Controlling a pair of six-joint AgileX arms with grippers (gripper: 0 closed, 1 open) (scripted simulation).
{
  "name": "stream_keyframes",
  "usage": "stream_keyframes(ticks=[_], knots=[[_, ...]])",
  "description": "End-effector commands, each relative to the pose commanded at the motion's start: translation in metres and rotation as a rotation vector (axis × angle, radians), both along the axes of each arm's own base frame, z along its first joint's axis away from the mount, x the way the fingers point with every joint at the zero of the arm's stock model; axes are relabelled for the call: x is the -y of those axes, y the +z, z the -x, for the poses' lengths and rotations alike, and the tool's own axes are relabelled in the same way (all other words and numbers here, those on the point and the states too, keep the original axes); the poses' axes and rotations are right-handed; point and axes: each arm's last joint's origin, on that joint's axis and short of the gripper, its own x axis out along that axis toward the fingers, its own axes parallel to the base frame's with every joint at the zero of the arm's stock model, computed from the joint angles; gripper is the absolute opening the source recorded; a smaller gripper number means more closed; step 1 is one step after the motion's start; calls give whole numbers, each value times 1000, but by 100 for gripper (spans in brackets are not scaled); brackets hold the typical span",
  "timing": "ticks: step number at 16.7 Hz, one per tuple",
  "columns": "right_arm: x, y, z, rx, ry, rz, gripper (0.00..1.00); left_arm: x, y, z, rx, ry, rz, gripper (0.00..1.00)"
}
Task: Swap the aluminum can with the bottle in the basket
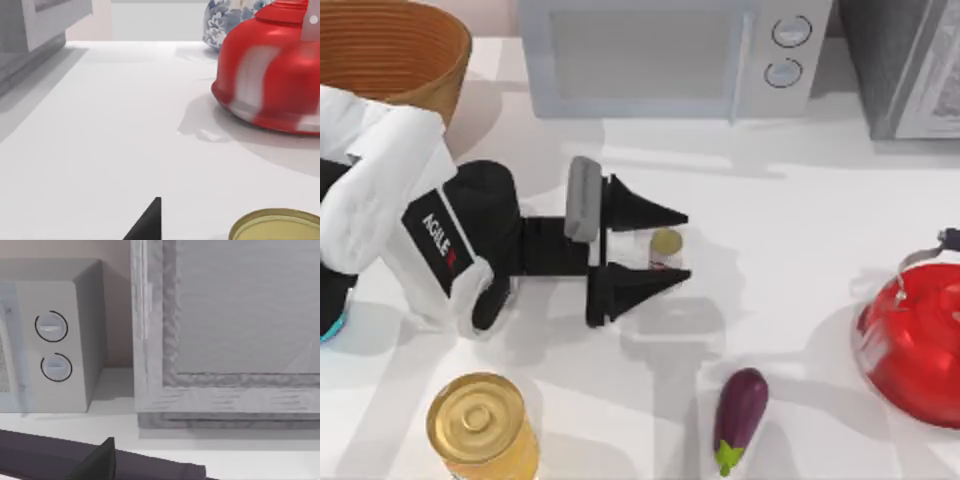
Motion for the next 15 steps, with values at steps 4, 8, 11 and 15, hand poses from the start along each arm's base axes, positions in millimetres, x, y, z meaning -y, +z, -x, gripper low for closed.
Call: stream_keyframes(ticks=[4,8,11,15], knots=[[0,0,0,0,0,0,100,0,0,0,0,0,0,100],[0,0,0,0,0,0,100,0,0,0,0,0,0,100],[0,0,0,0,0,0,100,-3,2,-1,-3,14,-1,100],[0,0,0,0,0,0,100,-21,35,-2,-36,146,-14,100]])
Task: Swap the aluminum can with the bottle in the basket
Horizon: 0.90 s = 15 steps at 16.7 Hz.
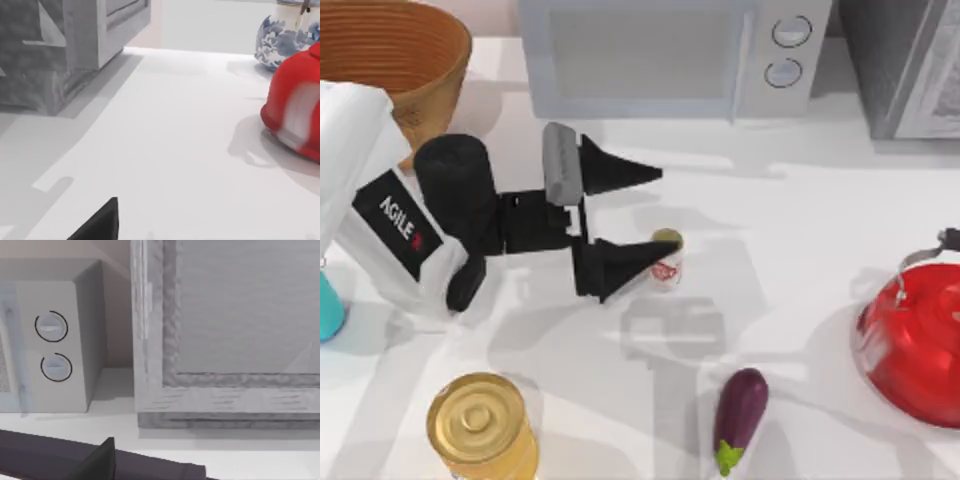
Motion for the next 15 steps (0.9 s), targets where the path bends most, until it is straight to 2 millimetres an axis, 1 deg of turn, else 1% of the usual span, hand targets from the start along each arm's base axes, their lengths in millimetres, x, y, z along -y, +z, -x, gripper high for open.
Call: stream_keyframes(ticks=[1,3,5,7,9,11,12,13,15], knots=[[0,0,0,0,0,0,100,-7,14,1,-11,51,-5,100],[0,0,0,0,0,0,100,-24,48,8,-26,169,-14,100],[0,0,0,0,0,0,100,-43,87,23,-30,302,-20,100],[0,0,0,0,0,0,100,-63,124,47,-24,445,-23,100],[0,0,0,0,0,0,100,-82,156,80,-8,592,-23,100],[0,0,0,0,0,0,100,-99,177,118,12,739,-19,100],[0,0,0,0,0,0,100,-106,183,138,23,810,-17,100],[0,0,0,0,0,0,100,-113,186,157,34,880,-13,100],[0,0,0,0,0,0,100,-123,185,193,54,1013,-6,100]])
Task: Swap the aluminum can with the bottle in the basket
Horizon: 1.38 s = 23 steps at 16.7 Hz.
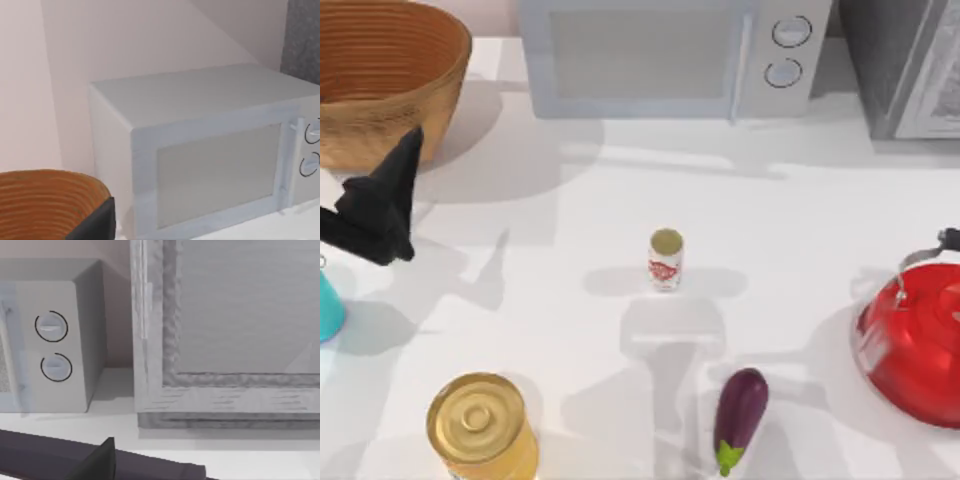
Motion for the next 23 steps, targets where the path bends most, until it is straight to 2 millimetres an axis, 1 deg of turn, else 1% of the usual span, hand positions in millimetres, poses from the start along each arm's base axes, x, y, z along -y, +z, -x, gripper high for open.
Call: stream_keyframes(ticks=[2,4,6,8,10,12,19,23], knots=[[0,0,0,0,0,0,100,-7,-11,29,16,120,2,100],[0,0,0,0,0,0,100,-13,-27,50,23,223,5,100],[0,0,0,0,0,0,100,-16,-44,63,19,308,8,100],[0,0,0,0,0,0,100,-19,-61,70,9,372,9,100],[0,0,0,0,0,0,100,-20,-73,73,-4,413,8,100],[0,0,0,0,0,0,100,-21,-78,74,-12,431,8,100],[0,0,0,0,0,0,100,-21,-77,73,-11,428,7,100],[0,0,0,0,0,0,100,-24,-79,64,-24,430,-5,100]])
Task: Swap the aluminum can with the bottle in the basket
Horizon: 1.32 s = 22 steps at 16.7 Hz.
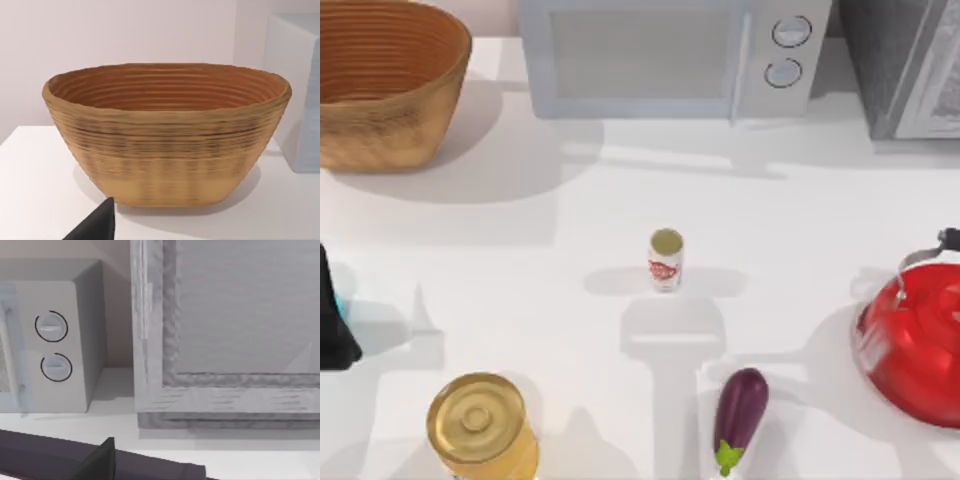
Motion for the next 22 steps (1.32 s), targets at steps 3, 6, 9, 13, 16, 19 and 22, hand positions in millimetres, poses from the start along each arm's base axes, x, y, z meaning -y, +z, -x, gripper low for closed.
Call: stream_keyframes(ticks=[3,6,9,13,16,19,22], knots=[[0,0,0,0,0,0,100,-4,-6,-13,-34,-4,-9,100],[0,0,0,0,0,0,100,-10,-17,-26,-83,-8,-15,100],[0,0,0,0,0,0,100,-18,-33,-37,-137,-11,-17,100],[0,0,0,0,0,0,100,-28,-55,-44,-202,-14,-13,100],[0,0,0,0,0,0,100,-33,-70,-44,-242,-16,-6,100],[0,0,0,0,0,0,100,-36,-79,-41,-272,-16,1,100],[0,0,0,0,0,0,100,-37,-83,-39,-285,-17,5,100]])
